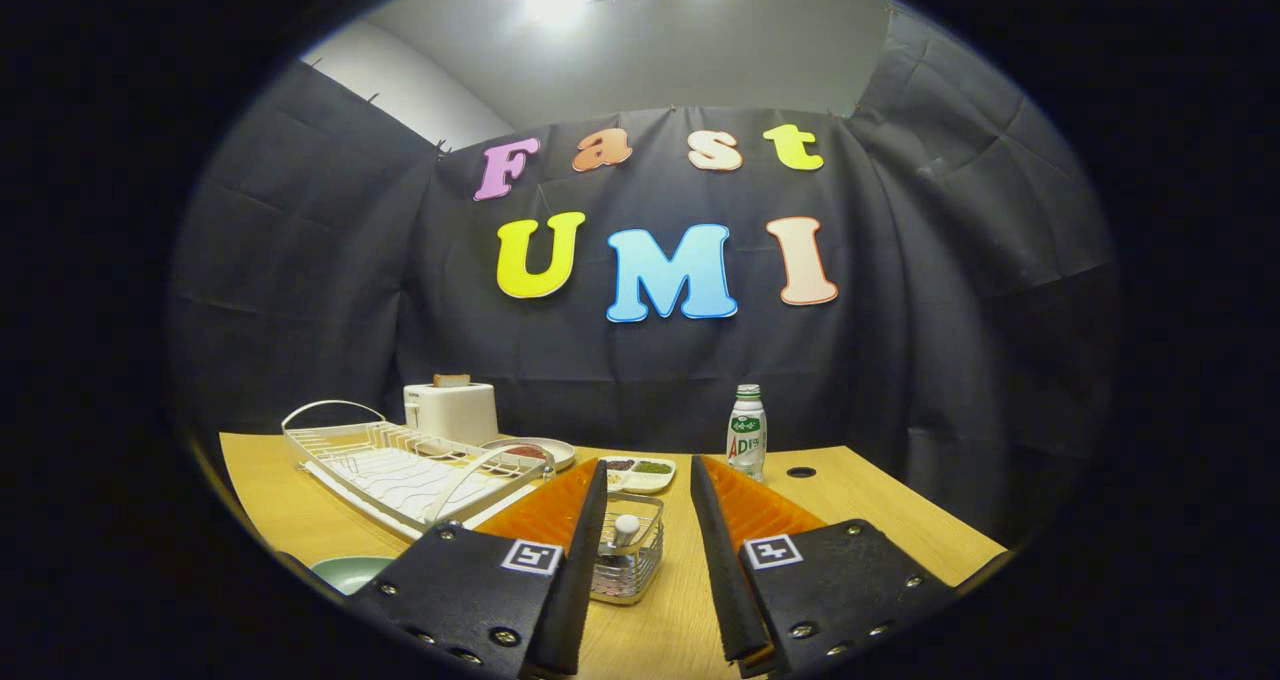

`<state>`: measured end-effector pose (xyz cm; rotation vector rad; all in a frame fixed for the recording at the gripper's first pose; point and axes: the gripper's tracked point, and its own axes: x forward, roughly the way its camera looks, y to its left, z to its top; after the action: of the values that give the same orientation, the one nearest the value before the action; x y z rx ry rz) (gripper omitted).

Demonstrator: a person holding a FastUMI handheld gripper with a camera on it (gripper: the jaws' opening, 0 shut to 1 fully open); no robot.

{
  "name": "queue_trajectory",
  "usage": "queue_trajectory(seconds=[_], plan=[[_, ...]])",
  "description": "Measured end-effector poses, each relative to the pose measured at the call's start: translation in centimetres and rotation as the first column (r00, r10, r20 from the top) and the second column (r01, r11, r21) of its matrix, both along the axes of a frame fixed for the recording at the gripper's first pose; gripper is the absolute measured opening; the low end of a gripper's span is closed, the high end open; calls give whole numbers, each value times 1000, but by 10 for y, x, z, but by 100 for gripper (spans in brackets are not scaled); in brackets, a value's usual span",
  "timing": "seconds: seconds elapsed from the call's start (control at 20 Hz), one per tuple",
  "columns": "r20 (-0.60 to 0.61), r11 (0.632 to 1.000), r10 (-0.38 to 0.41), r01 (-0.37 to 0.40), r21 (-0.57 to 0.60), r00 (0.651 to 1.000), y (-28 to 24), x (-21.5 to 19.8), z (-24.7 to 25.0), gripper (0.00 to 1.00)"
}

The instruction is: Take the plate from the dish rack, then take the spoon from the basket and place it into the plate.

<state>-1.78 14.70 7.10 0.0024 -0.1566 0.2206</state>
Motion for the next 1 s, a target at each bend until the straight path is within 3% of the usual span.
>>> queue_trajectory(seconds=[0.65,0.75,0.9,0.95,1.0], plan=[[-10,994,-106,106,16,994,12,46,-23,52],[-16,993,-114,114,12,993,13,49,-24,43],[-9,991,-132,132,9,991,12,56,-25,40],[-14,992,-127,127,9,992,13,58,-26,35],[-15,992,-124,124,2,992,14,53,-25,23]])
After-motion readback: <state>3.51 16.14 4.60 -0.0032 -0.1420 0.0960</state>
